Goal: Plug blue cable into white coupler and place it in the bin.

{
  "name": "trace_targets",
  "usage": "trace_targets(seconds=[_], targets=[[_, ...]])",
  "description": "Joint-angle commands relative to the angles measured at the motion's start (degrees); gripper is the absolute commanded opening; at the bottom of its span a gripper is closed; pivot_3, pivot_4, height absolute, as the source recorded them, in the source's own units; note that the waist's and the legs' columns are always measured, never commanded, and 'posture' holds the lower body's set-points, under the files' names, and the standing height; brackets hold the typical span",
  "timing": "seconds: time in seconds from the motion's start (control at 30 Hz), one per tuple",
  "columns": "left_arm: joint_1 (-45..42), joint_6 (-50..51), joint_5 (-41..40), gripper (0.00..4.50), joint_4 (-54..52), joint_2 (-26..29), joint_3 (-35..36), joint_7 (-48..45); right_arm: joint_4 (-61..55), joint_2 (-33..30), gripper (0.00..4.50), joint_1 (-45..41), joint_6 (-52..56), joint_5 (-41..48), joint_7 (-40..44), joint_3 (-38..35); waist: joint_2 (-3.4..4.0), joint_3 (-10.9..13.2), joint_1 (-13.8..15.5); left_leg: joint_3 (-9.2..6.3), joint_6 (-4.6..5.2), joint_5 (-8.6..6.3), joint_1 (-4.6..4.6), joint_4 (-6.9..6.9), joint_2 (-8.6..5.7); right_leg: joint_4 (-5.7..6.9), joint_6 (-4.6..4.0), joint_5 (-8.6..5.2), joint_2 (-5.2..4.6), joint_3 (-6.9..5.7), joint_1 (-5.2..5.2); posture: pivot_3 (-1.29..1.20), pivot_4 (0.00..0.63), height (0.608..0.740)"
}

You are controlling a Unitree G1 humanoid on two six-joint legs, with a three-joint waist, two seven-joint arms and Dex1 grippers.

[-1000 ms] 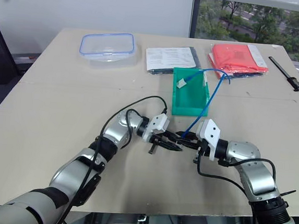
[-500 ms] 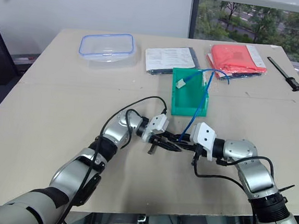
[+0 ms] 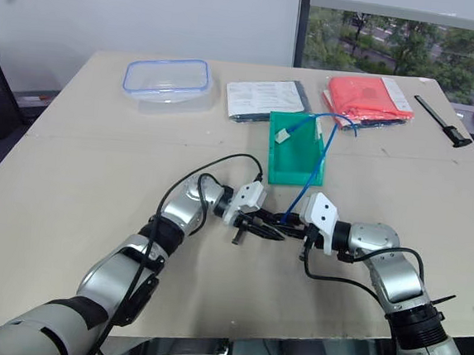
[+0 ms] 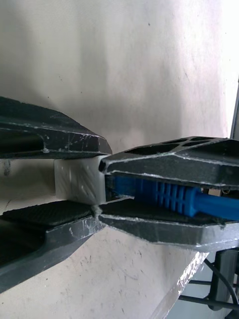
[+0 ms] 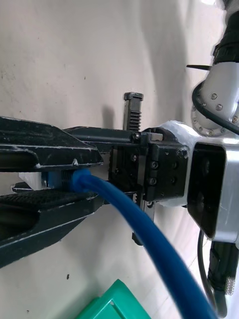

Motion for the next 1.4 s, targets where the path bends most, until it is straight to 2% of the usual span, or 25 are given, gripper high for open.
trace_targets(seconds=[0.03, 0.2, 0.23, 0.27, 0.37, 0.4, 0.47, 0.63, 0.77, 0.87, 0.97, 1.13, 1.27, 1.37, 1.4], targets=[[-0.62, -0.17, -0.74, 0.55, -1.05, -0.79, 0.89, -0.41, -4.03, 0.21, 0.00, 0.07, 3.82, 3.74, 0.10, -1.39, 0.04, 0.03, 0.02, 0.02, 0.00, 0.00, -0.05, 0.00, 0.01, 0.00, 0.00, 0.00, -0.01, 0.02, -0.05, 0.00, 0.150, 0.740], [-0.62, 1.84, -1.18, 0.55, -1.42, -0.84, 1.32, -0.78, -6.88, -1.16, 0.00, -0.99, 4.71, 3.29, 0.01, -2.21, 0.09, 0.07, 0.31, 0.00, 0.01, 0.01, -0.75, 0.11, -0.16, 0.02, 0.23, 0.15, 0.00, 0.00, -0.65, 0.00, 0.150, 0.740], [-0.40, 2.18, -1.42, 1.55, -1.87, -0.86, 1.52, -0.66, -6.63, -1.42, 0.00, -1.02, 4.36, 2.78, 0.10, -2.10, 0.10, 0.07, 0.34, 0.00, 0.01, 0.01, -0.75, 0.11, -0.17, 0.01, 0.24, 0.15, -0.01, 0.00, -0.65, 0.00, 0.150, 0.740], [-0.10, 2.39, -1.68, 1.74, -2.47, -0.94, 1.90, -0.05, -6.27, -1.65, 0.00, -1.07, 3.95, 2.30, 0.16, -2.04, 0.10, 0.09, 0.34, 0.00, 0.01, 0.01, -0.76, 0.11, -0.19, 0.00, 0.24, 0.14, -0.01, 0.00, -0.65, 0.00, 0.150, 0.740], [1.14, 3.14, -2.02, 3.29, -5.26, -0.43, 2.59, 1.29, -5.72, -2.03, 0.00, -1.39, 3.45, 2.03, 0.43, -2.46, 0.11, 0.12, 0.34, -0.02, 0.01, 0.00, -0.78, 0.11, -0.19, -0.01, 0.25, 0.14, -0.01, -0.02, -0.65, 0.00, 0.150, 0.740], [2.15, 3.97, -2.12, 3.58, -7.66, 0.22, 3.25, 2.88, -5.82, -2.14, 0.00, -1.88, 3.78, 2.32, 0.31, -3.05, 0.13, 0.13, 0.33, -0.03, 0.01, 0.00, -0.78, 0.11, -0.20, -0.01, 0.25, 0.14, -0.01, -0.03, -0.66, 0.00, 0.150, 0.740], [5.16, 7.96, -0.91, 3.58, -15.79, 2.43, 4.49, 8.93, -7.20, -2.00, 0.00, -3.39, 7.71, 5.25, -0.53, -4.94, 0.17, 0.17, 0.15, -0.02, 0.00, 0.00, -0.77, 0.10, -0.18, -0.01, 0.25, 0.14, -0.01, -0.01, -0.66, 0.00, 0.150, 0.740], [13.72, 28.99, -4.31, 3.58, -43.84, 7.48, 8.59, 20.25, -11.33, -1.17, 0.00, -10.24, 23.53, 19.34, -4.41, -11.47, 0.43, 0.42, -0.67, -0.04, 0.00, 0.01, -0.75, 0.09, 0.13, 0.10, 0.25, 0.15, -0.01, -0.01, -0.66, 0.00, 0.150, 0.740], [17.07, 47.79, -8.95, 3.58, -62.34, 9.62, 13.82, 30.33, -3.20, -1.82, 0.00, -20.15, 31.28, 20.72, -6.65, -12.63, 0.51, 0.54, -0.86, -0.07, -0.01, 0.01, -0.73, 0.10, 0.11, 0.13, 0.25, 0.16, -0.04, -0.04, -0.64, 0.00, 0.150, 0.740], [17.30, 59.86, -11.81, 3.58, -70.84, 10.36, 17.43, 37.21, 10.36, -1.42, 0.00, -29.93, 32.10, 15.27, -7.88, -10.16, 0.53, 0.57, -0.85, -0.07, -0.01, 0.01, -0.70, 0.10, 0.05, 0.11, 0.25, 0.15, -0.05, -0.06, -0.60, 0.00, 0.150, 0.740], [16.39, 66.82, -13.03, 3.58, -74.98, 10.48, 20.08, 43.16, 26.85, 1.58, 0.00, -40.74, 29.09, 10.41, -10.50, -9.96, 0.59, 0.68, -1.09, 0.01, -0.01, 0.02, -0.70, 0.09, -0.20, 0.10, 0.26, 0.16, -0.04, 0.03, -0.63, 0.00, 0.150, 0.740], [15.84, 70.14, -14.69, 3.58, -75.63, 9.13, 21.66, 49.37, 50.51, 5.71, 0.00, -52.10, 19.32, 2.72, -13.72, -10.25, 0.61, 0.74, -0.98, -0.01, -0.04, 0.03, -0.72, -0.01, -0.20, 0.08, 0.27, 0.16, -0.03, -0.01, -0.68, 0.00, 0.150, 0.740], [15.20, 69.74, -15.76, 3.63, -74.81, 9.01, 21.66, 51.55, 59.47, 7.67, 1.48, -56.05, 13.56, -0.82, -15.73, -11.28, 0.63, 0.76, -0.98, -0.01, -0.31, 0.17, -0.82, -0.14, -0.20, -0.10, 0.28, 0.15, -0.07, -0.02, -0.70, 0.00, 0.150, 0.740], [14.53, 69.22, -16.45, 3.63, -74.01, 9.19, 21.61, 52.34, 62.62, 7.73, 3.02, -57.95, 10.32, -1.75, -19.89, -13.81, 0.71, 0.95, -1.01, 0.03, -0.34, 0.18, -0.85, -0.15, -0.21, -0.12, 0.29, 0.16, -0.13, 0.00, -0.71, 0.00, 0.150, 0.740], [14.49, 69.13, -16.68, 3.63, -73.92, 9.30, 21.55, 52.50, 62.85, 7.41, 3.75, -58.10, 9.75, -2.23, -20.66, -14.24, 0.71, 1.02, -1.03, 0.03, -0.34, 0.18, -0.85, -0.14, -0.21, -0.11, 0.29, 0.16, -0.16, 0.00, -0.71, 0.00, 0.150, 0.740]])
